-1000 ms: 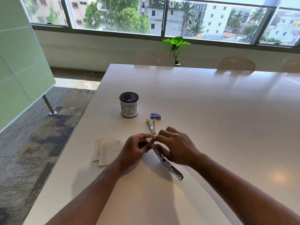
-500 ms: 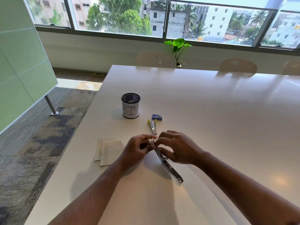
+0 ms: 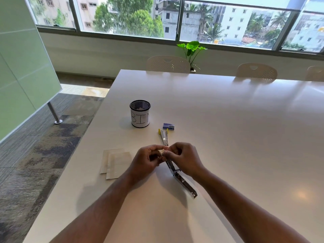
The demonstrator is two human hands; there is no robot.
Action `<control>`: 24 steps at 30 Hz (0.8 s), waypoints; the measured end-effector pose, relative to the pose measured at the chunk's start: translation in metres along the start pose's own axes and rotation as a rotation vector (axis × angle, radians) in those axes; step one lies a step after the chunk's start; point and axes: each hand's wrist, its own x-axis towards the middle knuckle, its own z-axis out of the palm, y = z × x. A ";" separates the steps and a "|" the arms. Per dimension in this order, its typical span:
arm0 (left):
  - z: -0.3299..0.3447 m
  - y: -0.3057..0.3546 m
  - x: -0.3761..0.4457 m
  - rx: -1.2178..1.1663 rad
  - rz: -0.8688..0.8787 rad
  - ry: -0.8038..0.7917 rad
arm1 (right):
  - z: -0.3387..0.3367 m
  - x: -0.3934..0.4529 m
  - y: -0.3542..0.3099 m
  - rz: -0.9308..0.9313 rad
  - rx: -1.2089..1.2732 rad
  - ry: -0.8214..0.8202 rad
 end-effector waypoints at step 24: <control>-0.002 0.006 -0.002 0.078 -0.016 0.002 | -0.024 0.010 -0.010 -0.054 -0.119 -0.281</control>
